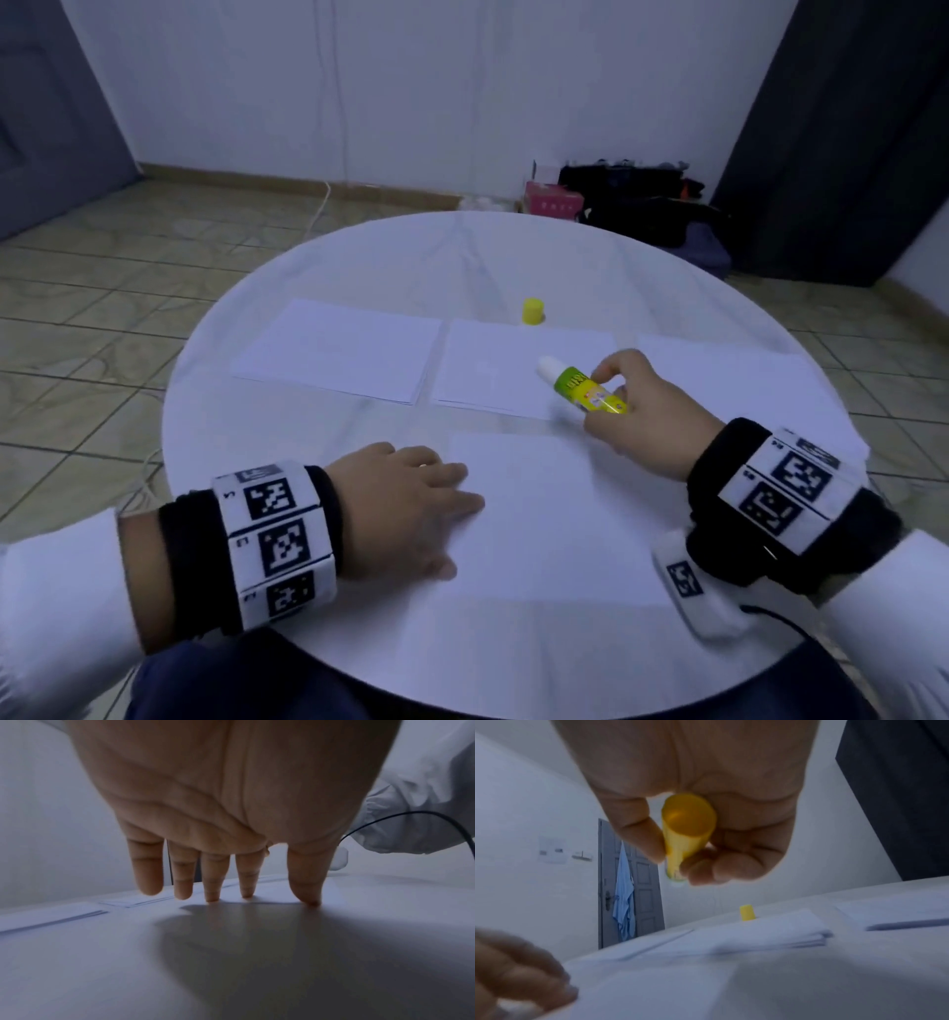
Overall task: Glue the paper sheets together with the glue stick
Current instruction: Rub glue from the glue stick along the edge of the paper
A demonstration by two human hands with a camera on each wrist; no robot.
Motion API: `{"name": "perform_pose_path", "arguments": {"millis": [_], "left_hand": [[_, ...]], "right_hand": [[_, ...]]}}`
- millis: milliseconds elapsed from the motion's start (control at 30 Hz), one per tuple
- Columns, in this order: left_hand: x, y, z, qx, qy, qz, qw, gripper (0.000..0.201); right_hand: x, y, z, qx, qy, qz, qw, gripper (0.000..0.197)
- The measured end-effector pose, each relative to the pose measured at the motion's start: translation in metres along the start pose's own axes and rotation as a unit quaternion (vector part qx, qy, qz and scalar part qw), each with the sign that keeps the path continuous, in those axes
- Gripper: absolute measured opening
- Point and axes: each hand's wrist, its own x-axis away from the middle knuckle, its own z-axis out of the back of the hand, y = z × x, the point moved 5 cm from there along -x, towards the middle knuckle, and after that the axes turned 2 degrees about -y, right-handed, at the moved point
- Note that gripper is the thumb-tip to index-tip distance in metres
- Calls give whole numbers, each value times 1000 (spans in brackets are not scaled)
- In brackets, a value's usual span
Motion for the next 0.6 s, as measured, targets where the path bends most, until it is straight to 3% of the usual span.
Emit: {"name": "perform_pose_path", "arguments": {"millis": [133,267,600], "left_hand": [[0,-1,-3,18,-10,-4,1000,64],[1,-1,-4,30,-14,-2,999,65],[-2,-1,-3,29,2,3,1000,64]], "right_hand": [[-8,-31,-3,-63,35,61,996,15],[-24,-50,-29,12,24,68,997,31],[-36,-59,-52,85,15,75,993,34]]}}
